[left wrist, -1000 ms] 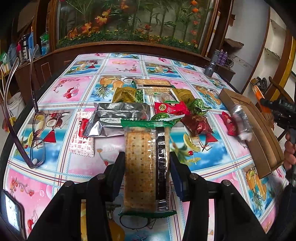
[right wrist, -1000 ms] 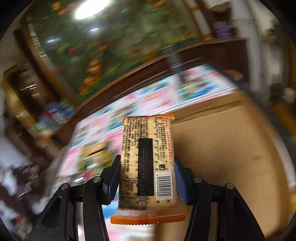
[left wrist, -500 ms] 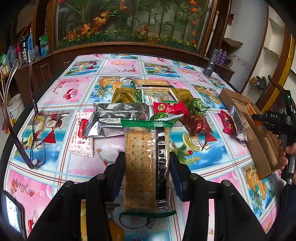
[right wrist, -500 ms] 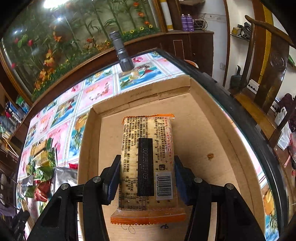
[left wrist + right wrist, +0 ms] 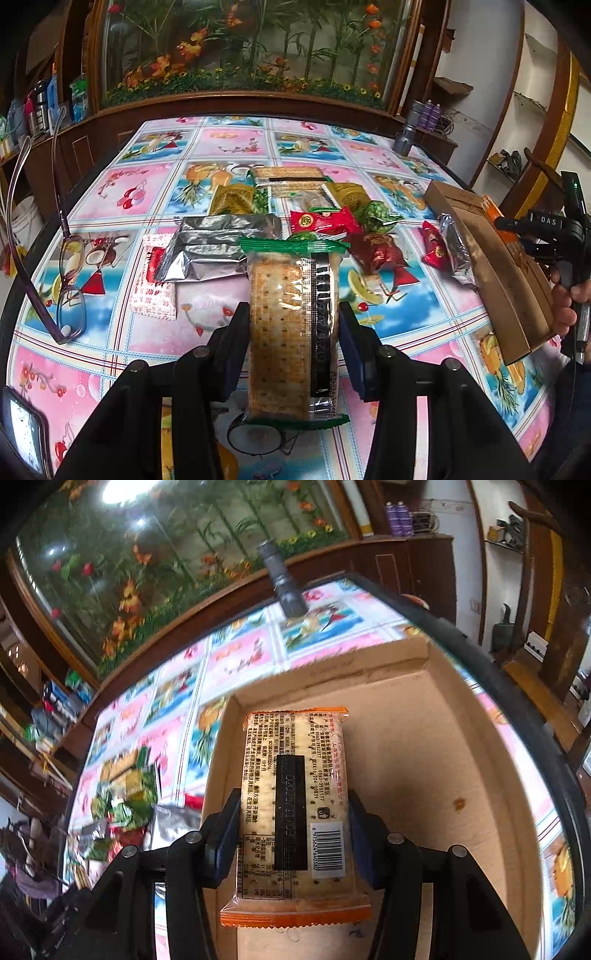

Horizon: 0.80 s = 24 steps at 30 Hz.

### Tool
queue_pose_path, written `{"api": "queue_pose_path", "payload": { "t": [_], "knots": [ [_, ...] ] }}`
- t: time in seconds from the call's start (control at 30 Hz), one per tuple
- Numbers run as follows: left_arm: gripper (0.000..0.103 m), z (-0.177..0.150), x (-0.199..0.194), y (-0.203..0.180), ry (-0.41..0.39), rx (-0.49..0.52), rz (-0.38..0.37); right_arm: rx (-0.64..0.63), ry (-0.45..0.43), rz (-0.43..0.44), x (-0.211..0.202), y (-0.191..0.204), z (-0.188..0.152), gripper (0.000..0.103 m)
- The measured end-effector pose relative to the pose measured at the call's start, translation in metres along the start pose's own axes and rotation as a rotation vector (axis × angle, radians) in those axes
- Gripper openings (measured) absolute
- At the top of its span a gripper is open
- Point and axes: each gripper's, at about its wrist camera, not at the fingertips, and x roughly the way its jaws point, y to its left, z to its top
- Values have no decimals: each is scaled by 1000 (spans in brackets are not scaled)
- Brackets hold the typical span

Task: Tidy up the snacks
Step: 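Carry the beige cracker pack into the cardboard box with the right gripper while the left follows, then lower both cracker packs into the box and open both grippers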

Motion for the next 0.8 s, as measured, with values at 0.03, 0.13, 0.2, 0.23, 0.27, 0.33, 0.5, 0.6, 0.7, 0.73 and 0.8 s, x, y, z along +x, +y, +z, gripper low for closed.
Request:
{"api": "queue_pose_path", "payload": {
  "t": [0.03, 0.13, 0.2, 0.23, 0.27, 0.33, 0.5, 0.6, 0.7, 0.73, 0.8],
  "knots": [
    [45, 1, -1, 0, 0, -6, -10, 7, -7, 15, -1, -1, 1, 57],
    [45, 4, -3, -3, -2, -22, -28, 27, -18, 43, -6, -3, 8, 57],
    [45, 12, -6, -12, 2, -21, -45, 56, -29, 53, -9, -7, 17, 57],
    [45, 15, -7, -17, 1, -10, -49, 62, -33, 58, -10, -7, 22, 57],
    [45, 22, -9, -28, -6, 12, -53, 61, -39, 61, -11, -7, 29, 57],
    [44, 35, -11, -50, -11, 45, -68, 42, -43, 39, -10, -6, 41, 57],
    [33, 71, 6, -127, 26, 101, -189, 37, -25, 33, 2, -22, 57, 57],
    [33, 81, 27, -171, 49, 128, -240, 65, -3, 73, 6, -36, 56, 57],
    [31, 86, 50, -210, 82, 166, -262, 87, 8, 30, 14, -48, 56, 57],
    [31, 84, 57, -217, 103, 176, -258, 86, 15, 18, 16, -50, 55, 57],
    [32, 80, 63, -218, 126, 190, -250, 106, 35, 38, 20, -56, 54, 57]
  ]
}}
